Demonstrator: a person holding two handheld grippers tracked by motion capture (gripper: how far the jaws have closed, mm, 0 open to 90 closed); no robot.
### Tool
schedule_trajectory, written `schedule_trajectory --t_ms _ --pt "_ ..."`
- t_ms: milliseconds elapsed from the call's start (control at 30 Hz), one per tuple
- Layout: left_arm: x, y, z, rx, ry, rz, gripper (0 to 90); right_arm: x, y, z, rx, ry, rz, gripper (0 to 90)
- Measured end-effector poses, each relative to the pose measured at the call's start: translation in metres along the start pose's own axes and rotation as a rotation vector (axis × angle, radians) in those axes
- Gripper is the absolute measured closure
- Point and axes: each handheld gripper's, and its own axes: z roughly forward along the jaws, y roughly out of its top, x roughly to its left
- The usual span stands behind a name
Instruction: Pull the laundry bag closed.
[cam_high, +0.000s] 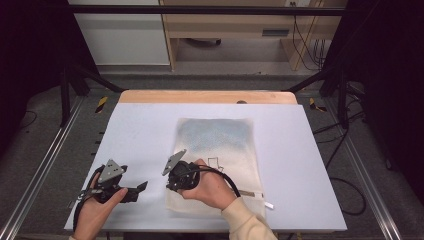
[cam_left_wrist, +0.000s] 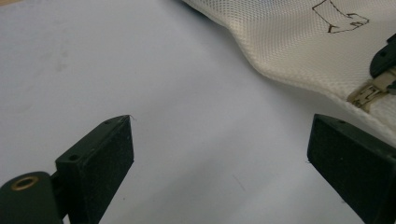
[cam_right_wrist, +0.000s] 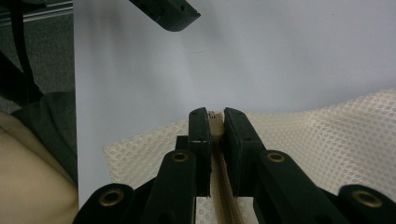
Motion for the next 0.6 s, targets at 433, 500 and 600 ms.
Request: schedule_trajectory --t_ms 433,500,600 --pt "-0.029 0.003 0.006 0.025 -0.089 0.065 7.0 -0.001 -0.003 0.004 -0.017 0.008 0.01 81.8" --pt "-0.032 0.003 0.009 0.034 -0.1 0.084 7.1 -0.001 -0.003 0.003 -0.018 0.002 0.011 81.8" --pt "-0.036 0.004 0.011 0.033 -0.114 0.091 7.0 -0.002 -0.003 0.003 -0.021 0.004 0.008 81.8"
